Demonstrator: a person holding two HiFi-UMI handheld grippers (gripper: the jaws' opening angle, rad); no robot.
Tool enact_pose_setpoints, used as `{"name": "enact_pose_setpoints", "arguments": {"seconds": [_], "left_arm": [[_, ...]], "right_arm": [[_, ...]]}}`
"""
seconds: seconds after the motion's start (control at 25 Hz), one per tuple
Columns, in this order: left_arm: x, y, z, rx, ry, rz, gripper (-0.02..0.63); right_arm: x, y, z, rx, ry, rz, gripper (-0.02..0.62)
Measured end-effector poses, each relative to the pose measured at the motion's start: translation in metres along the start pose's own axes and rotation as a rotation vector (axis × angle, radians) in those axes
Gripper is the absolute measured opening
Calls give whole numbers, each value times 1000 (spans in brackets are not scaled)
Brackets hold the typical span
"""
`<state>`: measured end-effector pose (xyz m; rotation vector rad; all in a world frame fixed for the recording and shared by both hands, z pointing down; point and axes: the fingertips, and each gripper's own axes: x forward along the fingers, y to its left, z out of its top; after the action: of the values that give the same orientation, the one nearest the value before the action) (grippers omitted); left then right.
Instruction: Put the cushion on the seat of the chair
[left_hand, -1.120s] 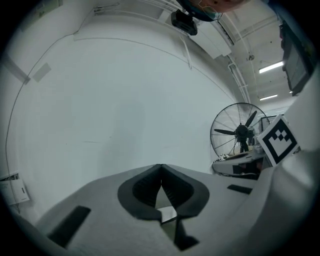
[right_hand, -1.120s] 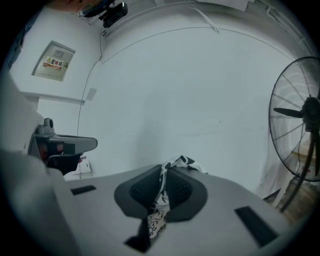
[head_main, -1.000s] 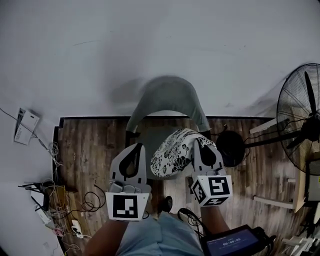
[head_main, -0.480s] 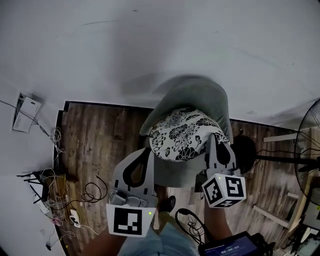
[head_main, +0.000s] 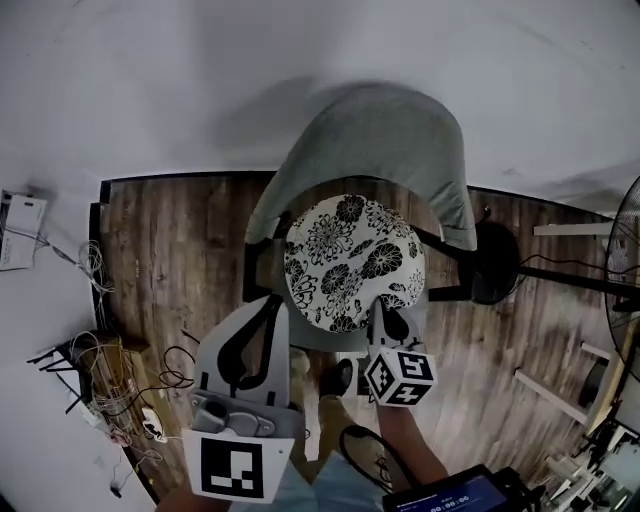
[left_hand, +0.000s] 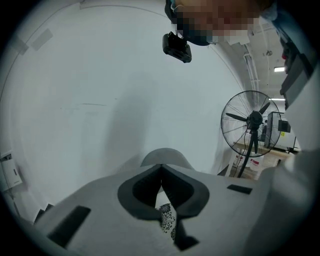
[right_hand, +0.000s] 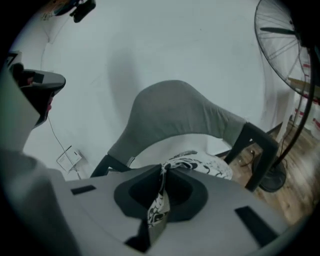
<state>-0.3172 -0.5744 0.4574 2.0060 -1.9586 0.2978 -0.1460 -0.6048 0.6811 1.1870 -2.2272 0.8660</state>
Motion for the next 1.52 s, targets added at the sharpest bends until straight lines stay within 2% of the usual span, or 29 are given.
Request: {"name": "enact_pose_setpoints", "arguments": {"seconds": [0.16, 0.4, 0.96, 1.16, 1.32, 1.52], "left_arm": [[6, -17, -6, 14, 12, -32, 9], [13, -39, -12, 22, 18, -60, 9], [27, -65, -56, 45, 59, -89, 9], [37, -78, -60, 43, -18, -120, 9], [38, -89, -75, 37, 3, -135, 9], [38, -96, -101, 55, 71, -128, 9]], "right_arm": [[-1, -17, -30, 21, 63, -7, 17], [-8, -42, -48, 7, 100, -24, 20], [-22, -69, -113, 61, 128, -34, 23], [-24, -70, -146, 86, 143, -37, 23], [-27, -71, -169, 113, 143, -41, 23], [-30, -73, -187, 134, 145, -45, 26]]}}
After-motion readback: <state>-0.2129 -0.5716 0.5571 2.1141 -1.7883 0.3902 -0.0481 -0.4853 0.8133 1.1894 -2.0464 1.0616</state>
